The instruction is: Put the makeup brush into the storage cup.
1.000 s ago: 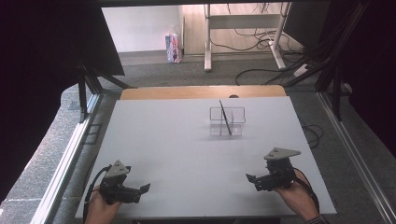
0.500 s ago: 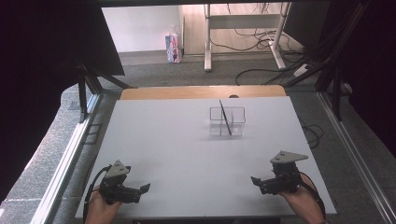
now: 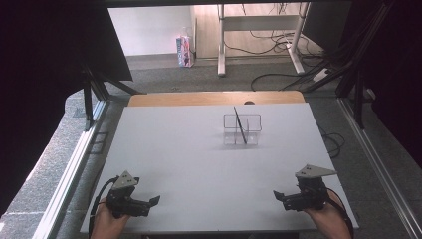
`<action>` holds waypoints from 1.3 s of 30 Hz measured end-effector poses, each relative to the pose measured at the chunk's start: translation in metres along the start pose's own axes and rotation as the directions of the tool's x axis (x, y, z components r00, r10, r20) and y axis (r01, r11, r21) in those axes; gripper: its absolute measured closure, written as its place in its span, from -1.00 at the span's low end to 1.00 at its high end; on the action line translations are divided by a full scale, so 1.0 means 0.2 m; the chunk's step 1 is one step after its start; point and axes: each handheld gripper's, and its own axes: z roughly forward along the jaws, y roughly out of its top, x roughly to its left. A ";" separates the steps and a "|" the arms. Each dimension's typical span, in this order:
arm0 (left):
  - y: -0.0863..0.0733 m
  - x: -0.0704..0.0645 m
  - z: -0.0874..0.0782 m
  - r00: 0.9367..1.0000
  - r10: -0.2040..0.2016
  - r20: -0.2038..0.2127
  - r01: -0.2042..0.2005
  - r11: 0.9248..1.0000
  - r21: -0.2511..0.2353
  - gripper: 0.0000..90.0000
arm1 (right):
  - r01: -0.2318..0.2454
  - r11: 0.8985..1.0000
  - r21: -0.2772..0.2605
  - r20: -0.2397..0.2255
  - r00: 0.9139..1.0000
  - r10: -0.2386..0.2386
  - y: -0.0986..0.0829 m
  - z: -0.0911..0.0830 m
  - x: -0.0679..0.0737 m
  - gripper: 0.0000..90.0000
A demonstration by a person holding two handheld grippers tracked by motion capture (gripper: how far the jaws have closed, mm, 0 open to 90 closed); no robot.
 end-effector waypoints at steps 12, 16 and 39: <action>0.00 0.00 0.00 1.000 -0.007 -0.003 0.007 1.000 -0.005 -1.00 | -0.015 1.000 0.001 0.024 1.000 0.015 -0.05 -0.05 -0.02 -1.00; 0.00 0.00 0.00 1.000 -0.004 -0.002 0.004 1.000 -0.005 -1.00 | -0.020 1.000 0.001 0.033 0.999 0.020 -0.06 -0.06 -0.03 -1.00; 0.00 0.00 0.00 1.000 -0.003 0.001 0.003 1.000 -0.002 -1.00 | -0.058 0.998 0.016 0.076 0.996 0.056 -0.17 -0.14 -0.10 -1.00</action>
